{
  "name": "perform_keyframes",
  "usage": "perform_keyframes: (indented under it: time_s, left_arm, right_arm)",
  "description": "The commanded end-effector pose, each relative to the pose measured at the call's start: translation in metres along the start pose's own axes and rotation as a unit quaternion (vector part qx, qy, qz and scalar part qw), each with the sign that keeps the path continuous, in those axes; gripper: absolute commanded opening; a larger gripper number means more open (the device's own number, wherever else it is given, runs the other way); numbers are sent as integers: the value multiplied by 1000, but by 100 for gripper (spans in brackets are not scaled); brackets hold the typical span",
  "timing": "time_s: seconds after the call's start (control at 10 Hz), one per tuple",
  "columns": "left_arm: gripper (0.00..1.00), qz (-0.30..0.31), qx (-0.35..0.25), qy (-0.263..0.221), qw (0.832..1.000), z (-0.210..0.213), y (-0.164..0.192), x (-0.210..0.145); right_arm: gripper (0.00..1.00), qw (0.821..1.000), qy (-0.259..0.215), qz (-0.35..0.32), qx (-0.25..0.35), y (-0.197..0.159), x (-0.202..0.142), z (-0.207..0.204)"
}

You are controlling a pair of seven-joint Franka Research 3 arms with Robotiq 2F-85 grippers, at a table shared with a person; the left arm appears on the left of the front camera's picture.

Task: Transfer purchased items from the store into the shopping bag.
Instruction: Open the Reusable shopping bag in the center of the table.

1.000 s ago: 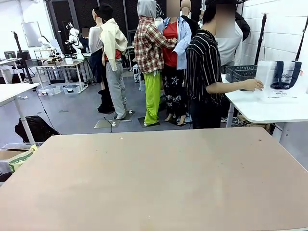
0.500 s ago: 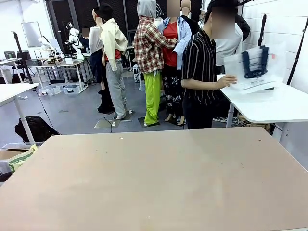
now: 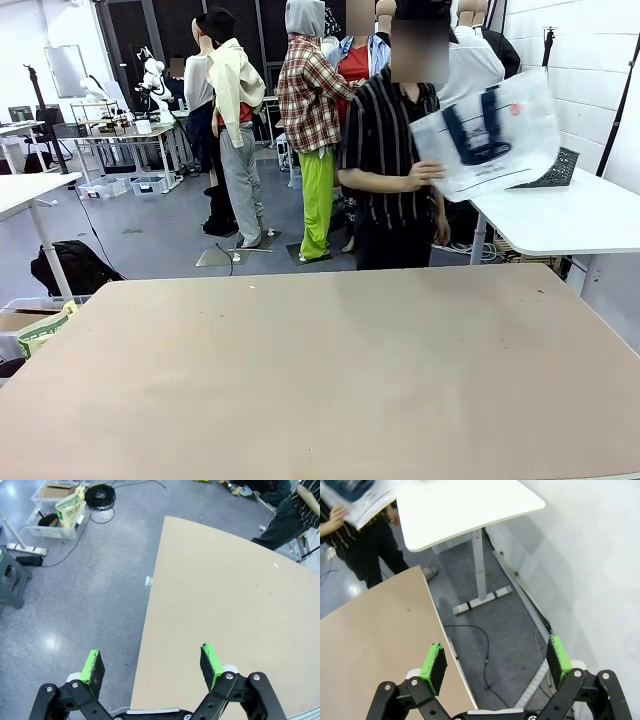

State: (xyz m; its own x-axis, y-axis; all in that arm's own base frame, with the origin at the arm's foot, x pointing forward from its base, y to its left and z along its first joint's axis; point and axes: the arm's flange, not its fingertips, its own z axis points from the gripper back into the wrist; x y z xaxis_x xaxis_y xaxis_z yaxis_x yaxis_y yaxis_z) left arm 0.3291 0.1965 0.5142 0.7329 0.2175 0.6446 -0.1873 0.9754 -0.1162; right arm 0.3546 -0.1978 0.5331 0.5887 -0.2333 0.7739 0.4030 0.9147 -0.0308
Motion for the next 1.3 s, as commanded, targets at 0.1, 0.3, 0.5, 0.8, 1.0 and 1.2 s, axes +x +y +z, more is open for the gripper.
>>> perform_keyframes:
  time_s: [0.1,0.3,0.5,0.8,1.0,1.2]
  left_arm:
    - [100,-6,3,-1,1000,1,4,-1]
    - [100,-6,3,-1,1000,1,4,-1]
    - [100,-6,3,-1,1000,1,4,-1]
    - [100,-6,3,-1,1000,1,4,-1]
    - [100,-6,3,-1,1000,1,4,-1]
    - [100,-6,3,-1,1000,1,4,-1]
  right_arm:
    - [100,1000,3,7,-4,2,-1,-1]
    - [100,1000,3,7,-4,2,-1,-1]
    - [100,1000,3,7,-4,2,-1,-1]
    - [100,1000,3,7,-4,2,-1,-1]
    - [100,1000,3,7,-4,2,-1,-1]
    - [100,1000,3,7,-4,2,-1,-1]
